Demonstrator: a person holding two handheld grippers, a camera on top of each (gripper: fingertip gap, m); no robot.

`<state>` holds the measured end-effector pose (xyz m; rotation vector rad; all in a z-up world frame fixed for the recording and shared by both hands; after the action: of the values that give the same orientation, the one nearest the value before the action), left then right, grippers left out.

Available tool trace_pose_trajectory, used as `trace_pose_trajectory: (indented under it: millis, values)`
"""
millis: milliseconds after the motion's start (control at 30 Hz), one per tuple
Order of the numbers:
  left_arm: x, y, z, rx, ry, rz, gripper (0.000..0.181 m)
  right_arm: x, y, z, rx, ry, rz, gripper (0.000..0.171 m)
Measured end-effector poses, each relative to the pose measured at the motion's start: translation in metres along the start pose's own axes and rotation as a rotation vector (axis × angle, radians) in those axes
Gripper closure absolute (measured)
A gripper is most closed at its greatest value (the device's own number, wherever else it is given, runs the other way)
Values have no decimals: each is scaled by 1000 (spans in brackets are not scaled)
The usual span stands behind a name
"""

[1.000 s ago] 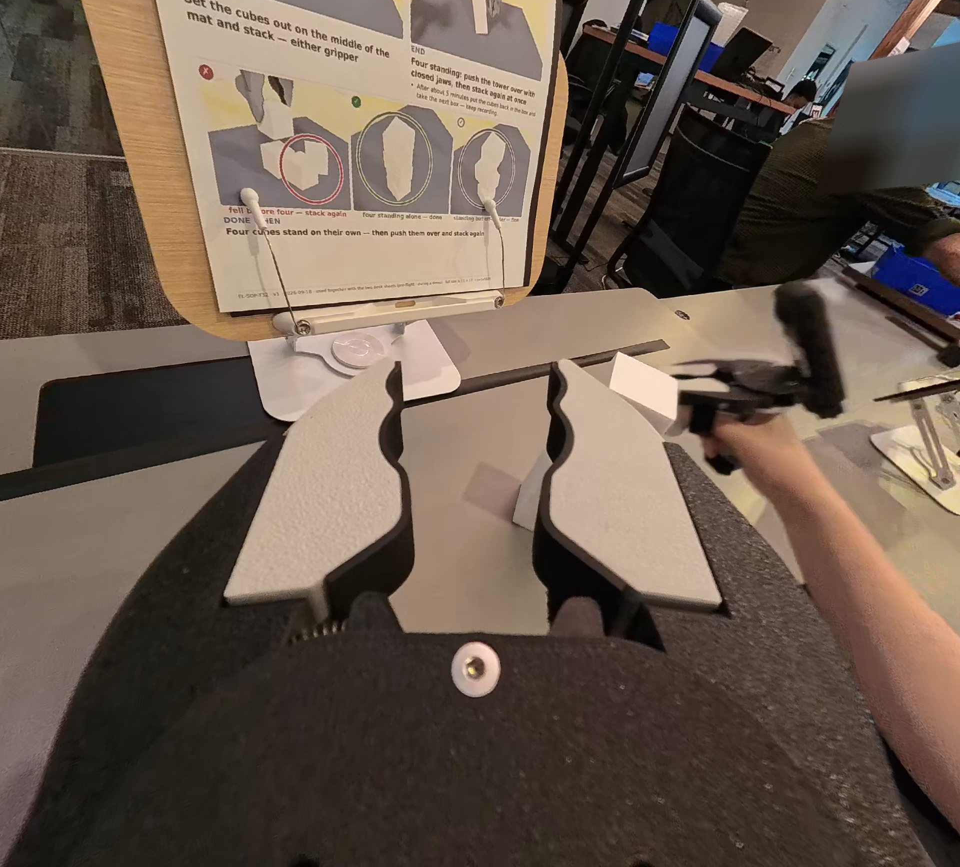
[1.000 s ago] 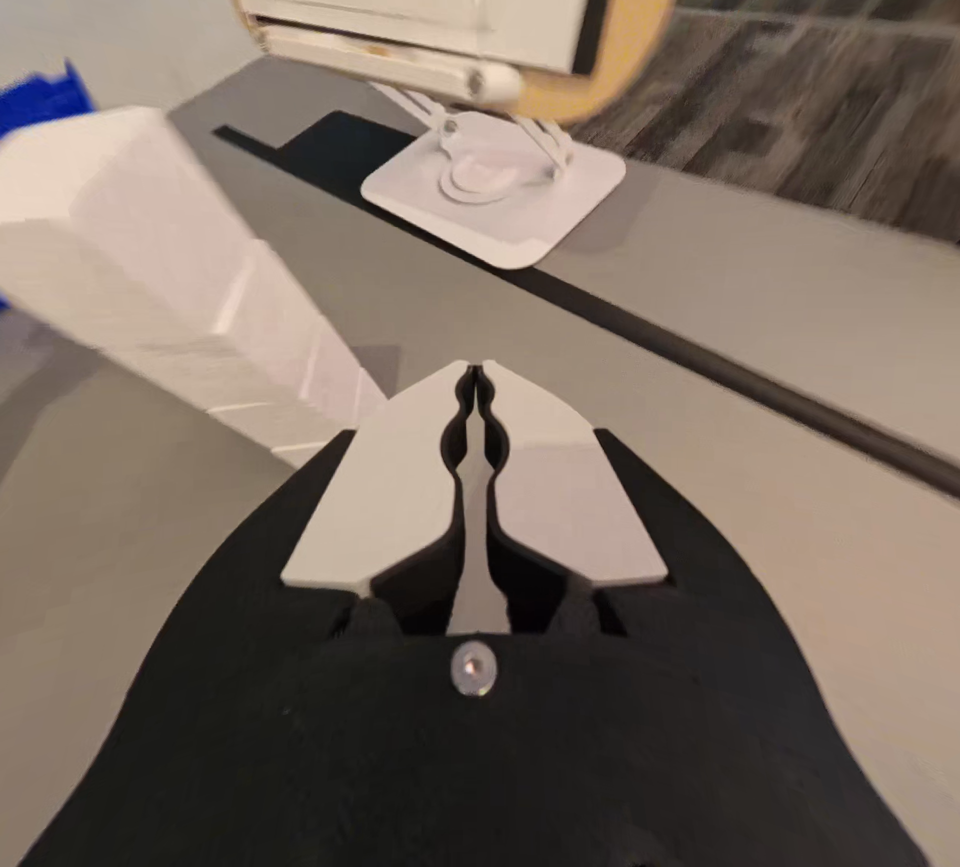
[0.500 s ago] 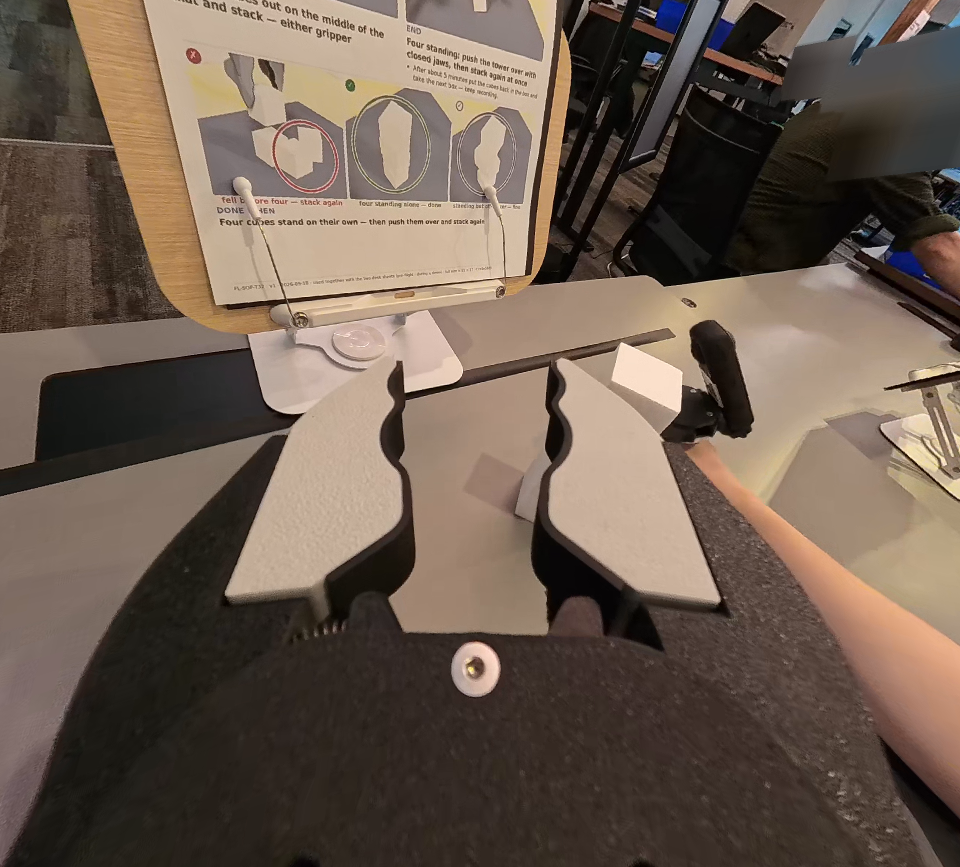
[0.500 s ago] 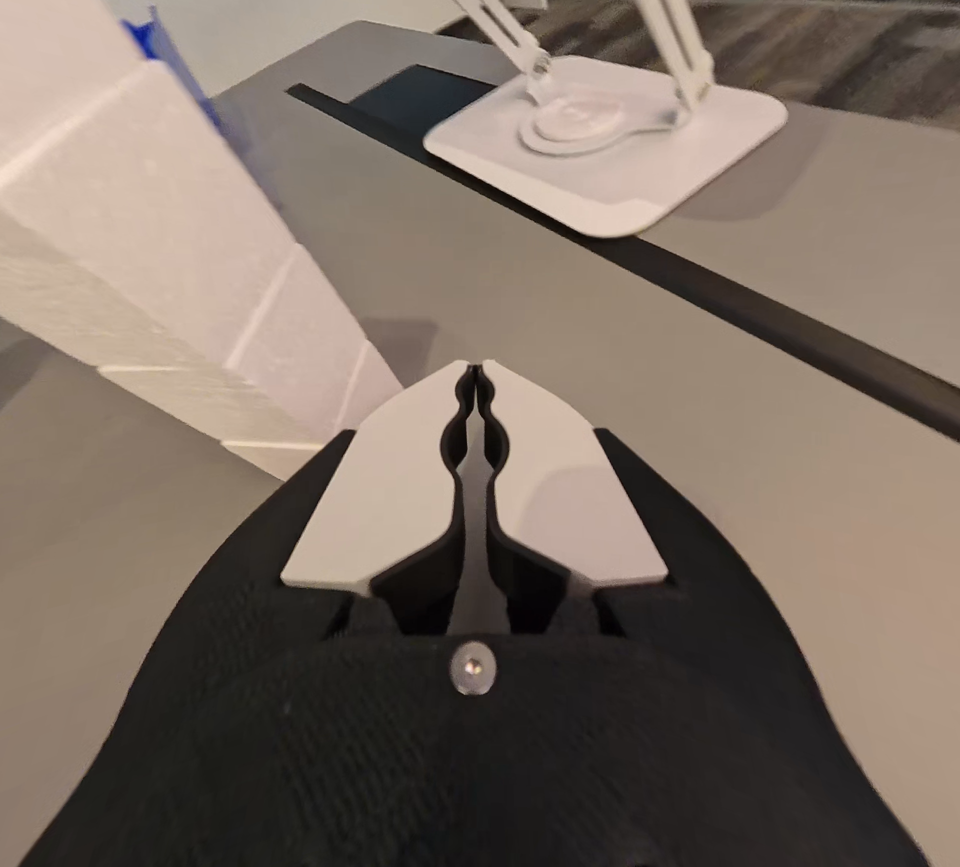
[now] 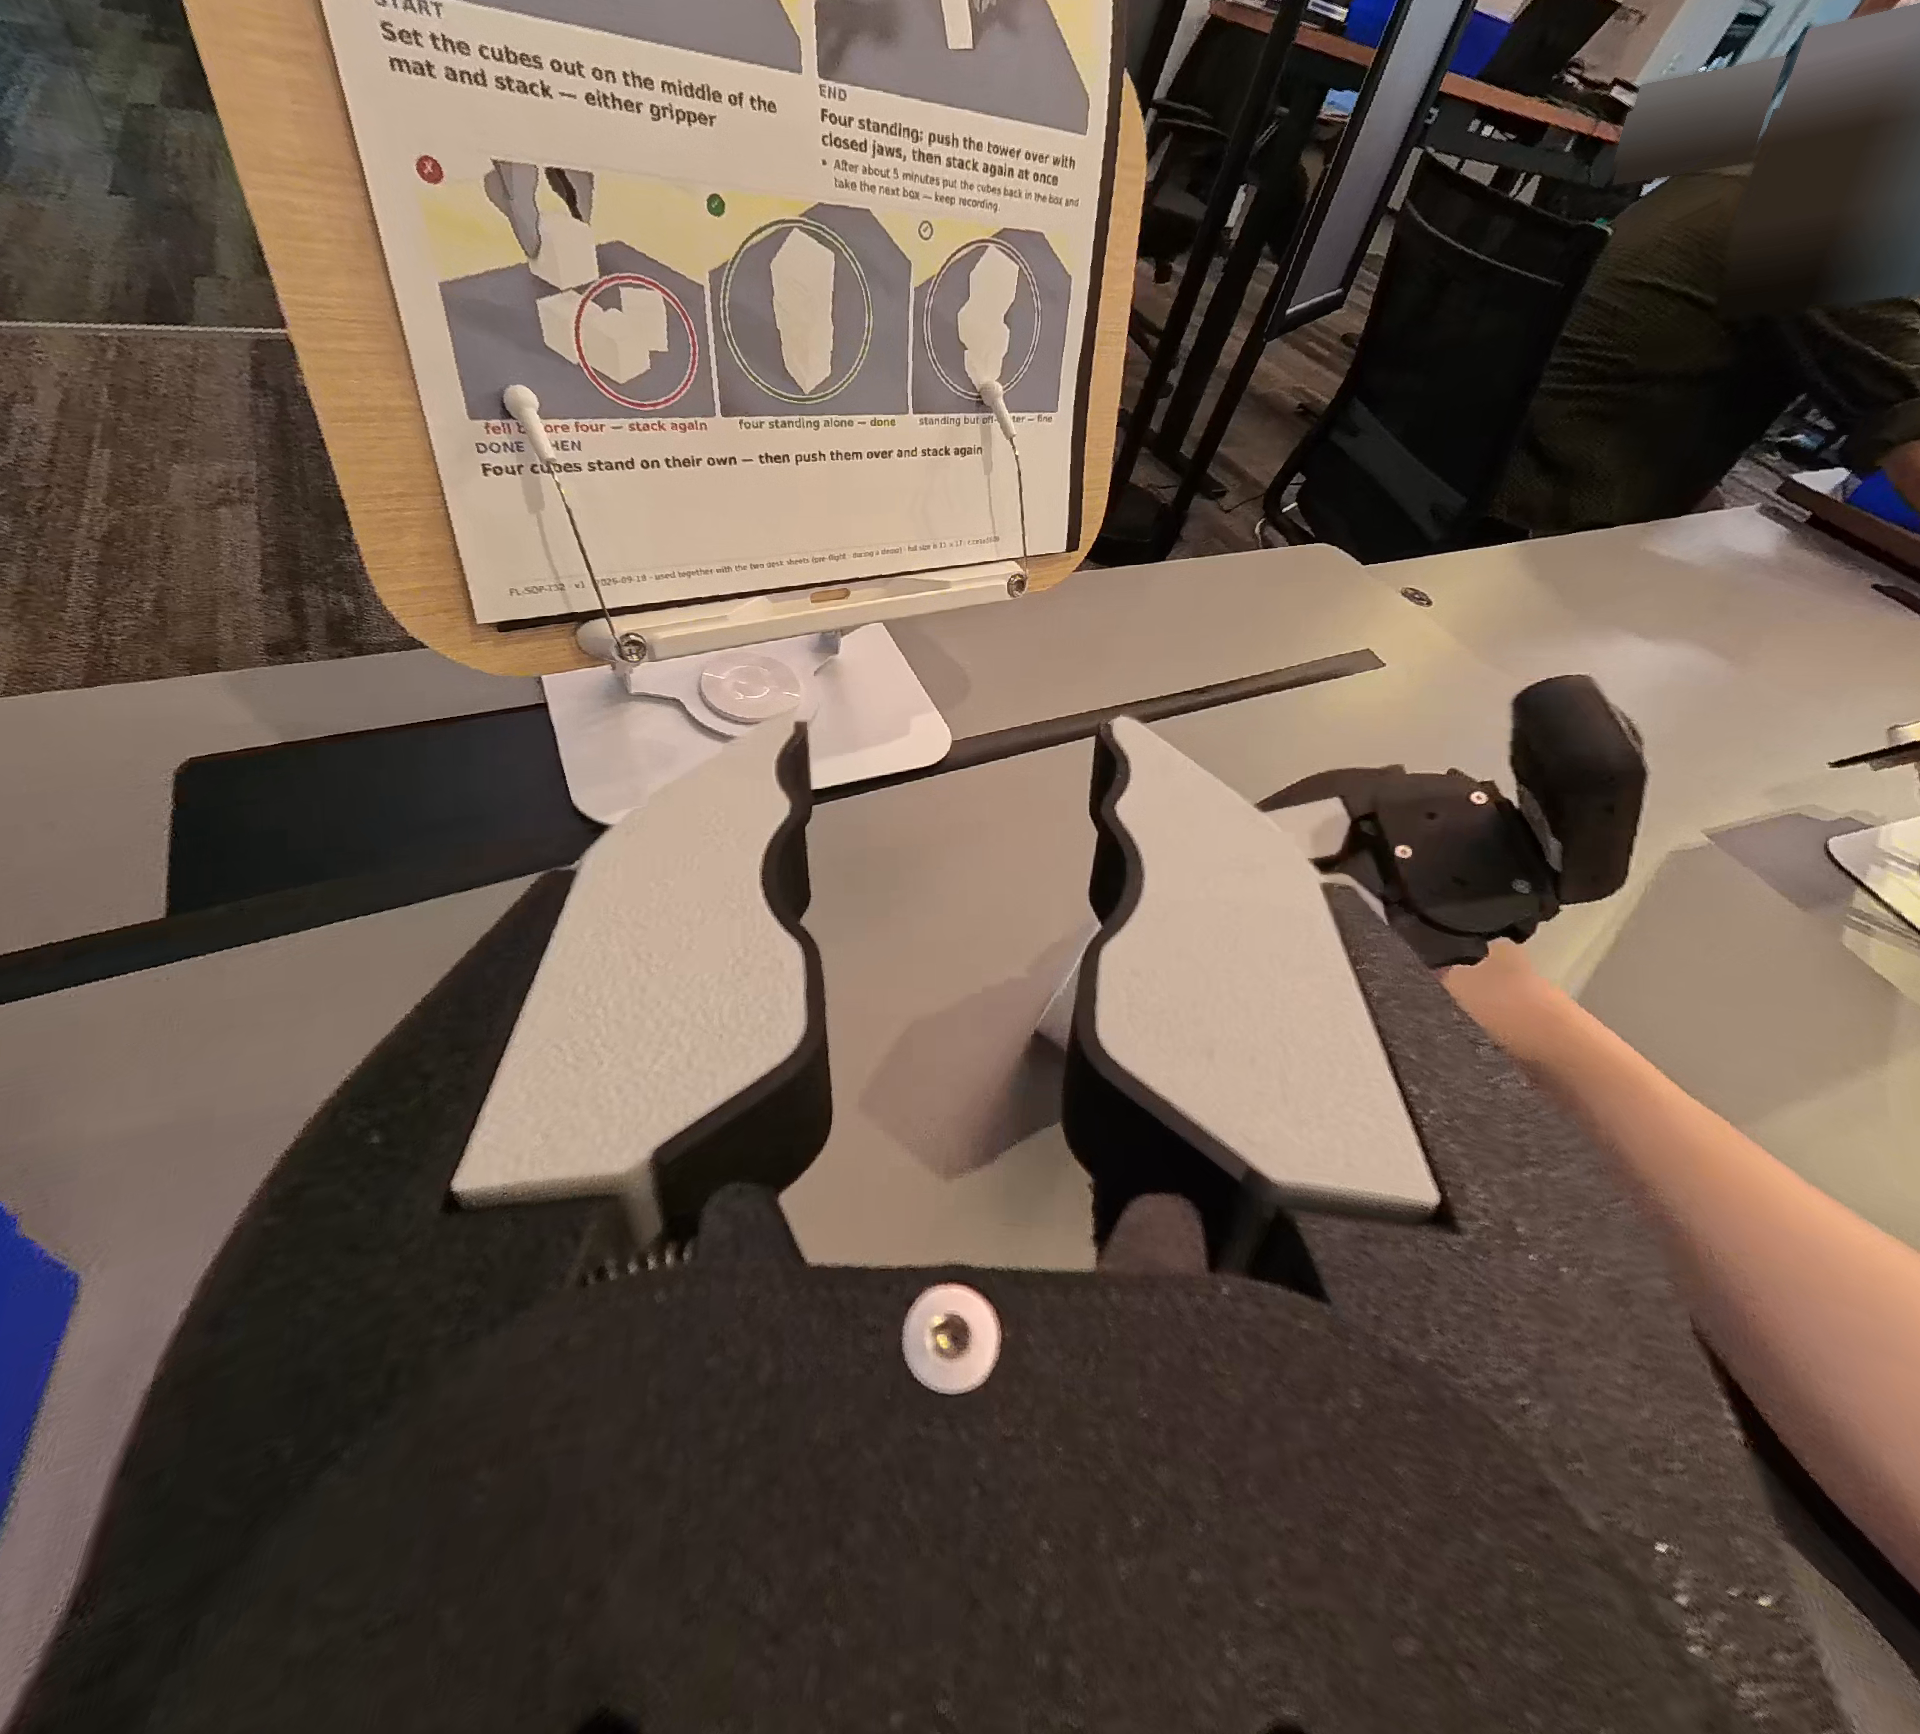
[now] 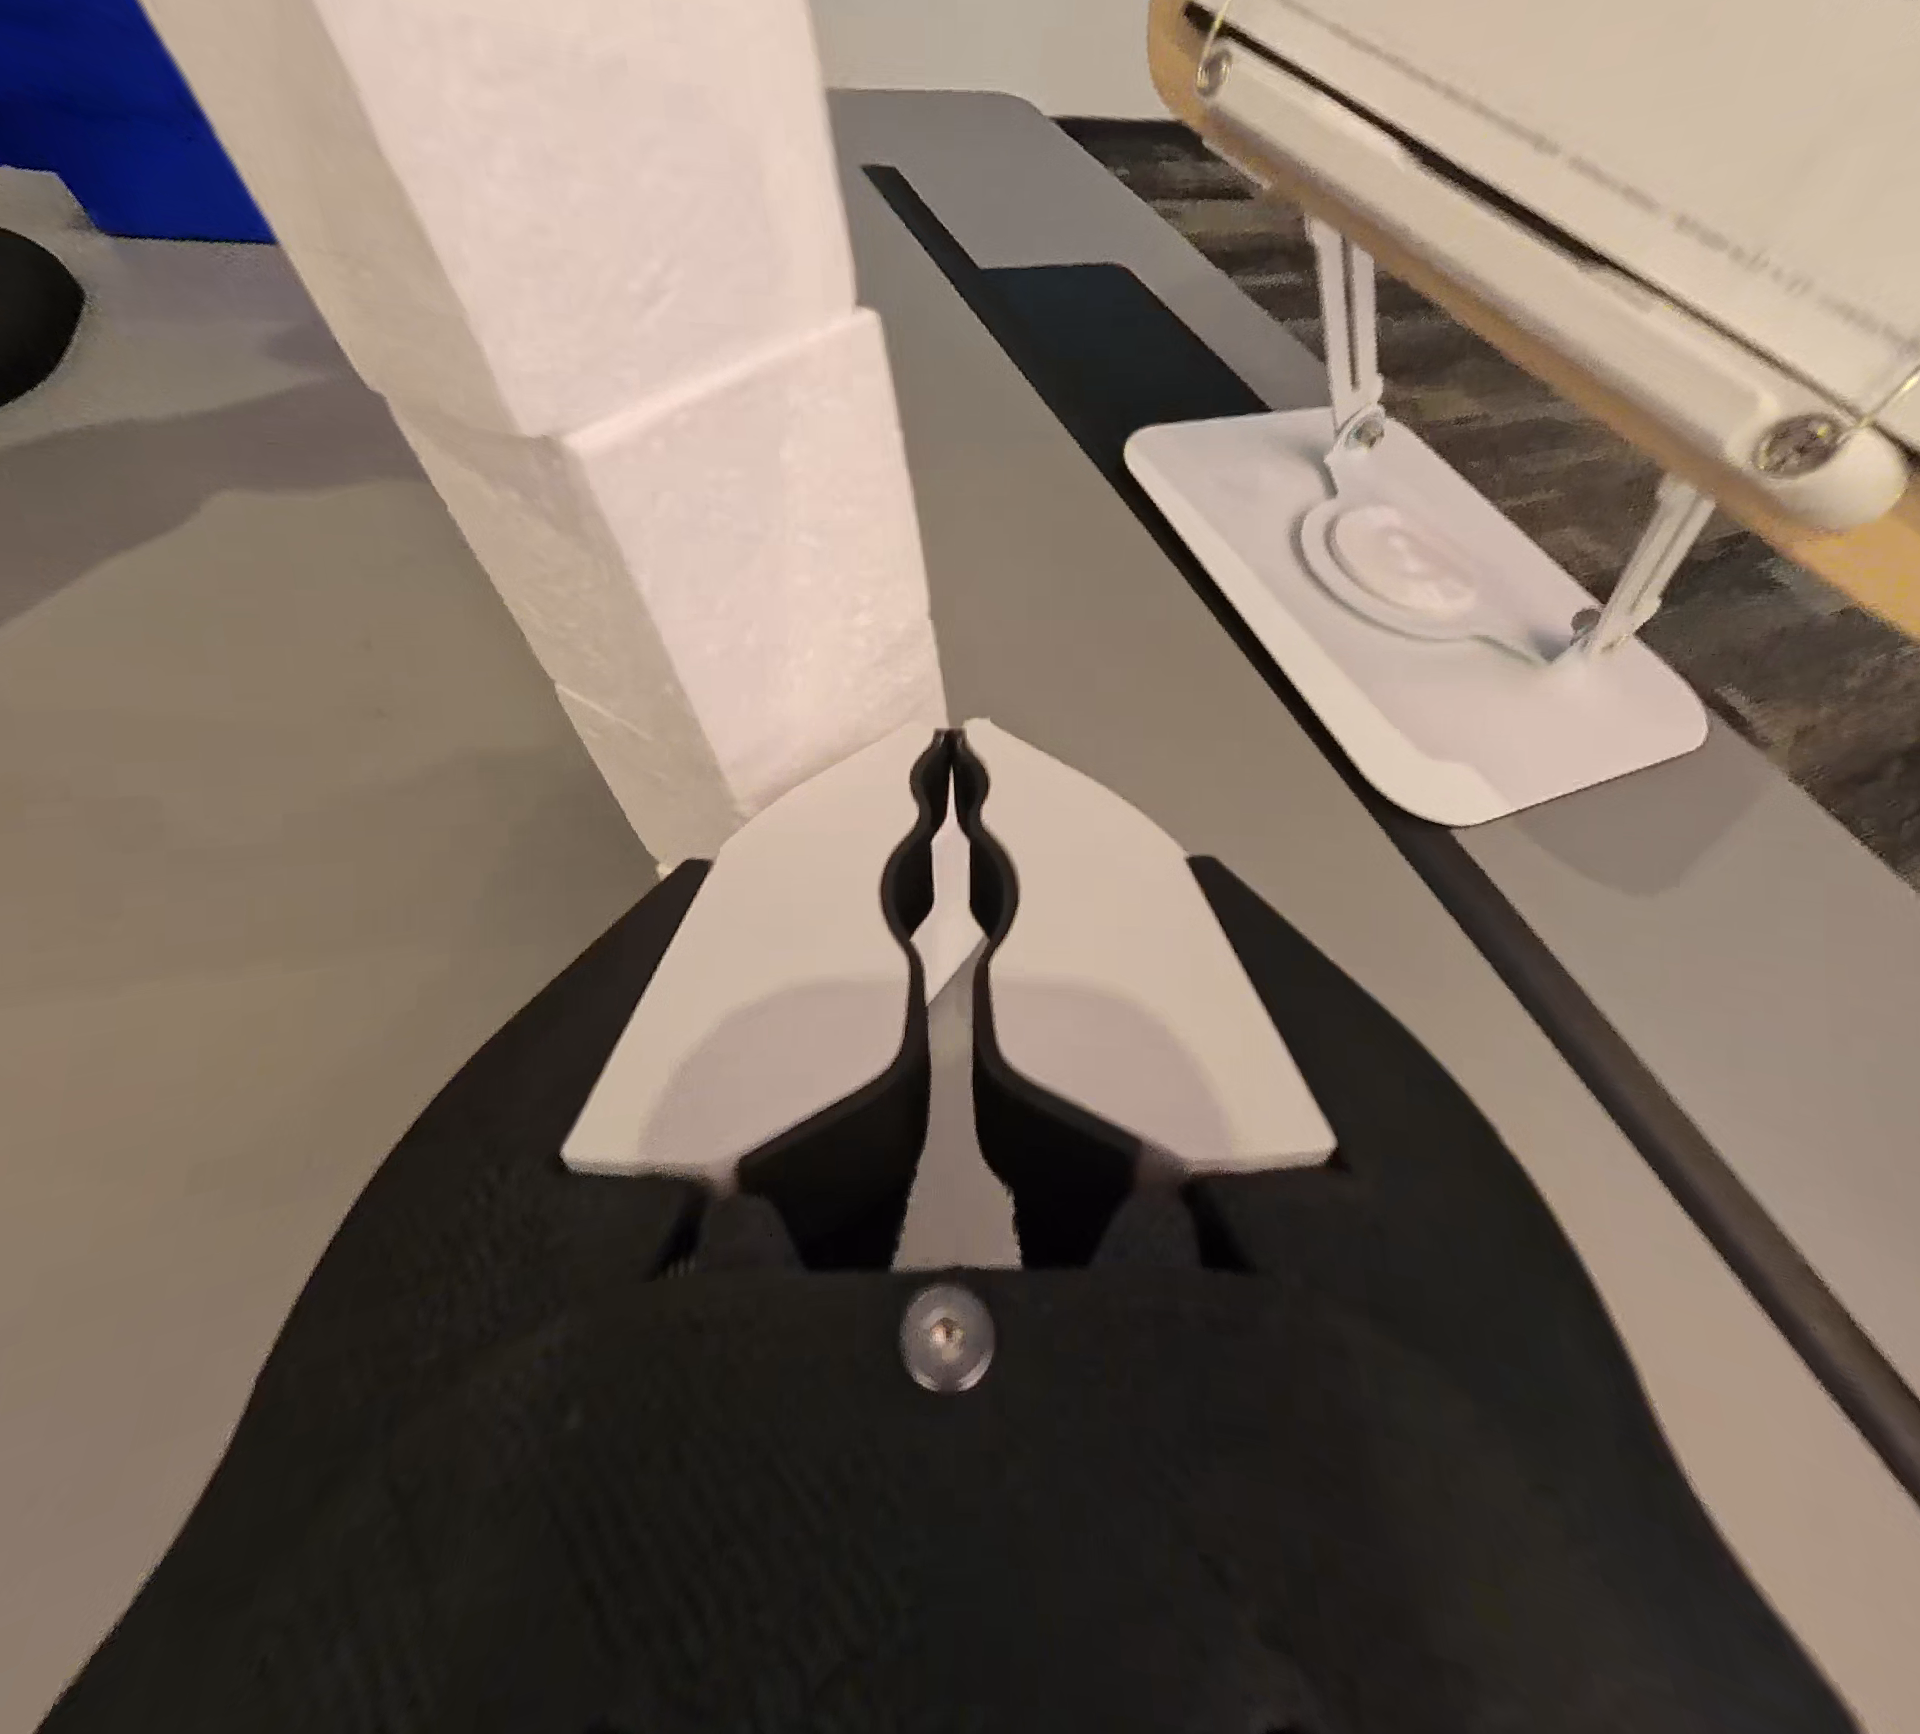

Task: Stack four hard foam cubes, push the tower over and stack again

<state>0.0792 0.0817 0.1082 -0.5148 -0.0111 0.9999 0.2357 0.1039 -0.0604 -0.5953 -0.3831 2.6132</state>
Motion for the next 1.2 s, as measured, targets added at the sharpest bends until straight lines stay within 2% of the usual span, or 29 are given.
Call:
trace_pose_trajectory:
  millis: [400,667,767,933,1000,1100,1200]
  values:
    - [-33,-15,11,75,-57,19,128,-36,-27,13,50,-71,-78,170]
    - [-74,-64,11,170,-101,-95,128,-60,-38,21,90,-153,-117,167]
    - [-92,-69,-7,240,-38,-35,128,-67,-40,25,104,-181,-112,165]
    - [-114,-47,-32,437,28,141,126,-69,-40,25,143,-196,-68,160]
    - [-124,-36,-60,524,82,150,124,-67,-36,24,142,-181,-43,158]
    - [-142,12,-103,627,160,295,118,-64,-33,22,100,-143,-37,157]
    - [-150,61,-158,587,317,346,103,-65,-35,24,43,-123,-77,156]
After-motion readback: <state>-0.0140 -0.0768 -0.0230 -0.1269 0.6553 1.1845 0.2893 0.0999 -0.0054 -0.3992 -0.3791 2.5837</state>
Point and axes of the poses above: each gripper's, where its closed fingertips meet, x out along the fingers, z out of its top, y = z × x across the jaws, the point moved 1 cm from there along -x, back along the fingers, and after that the axes turned 13 degrees about -x, right-handed, at the moved point
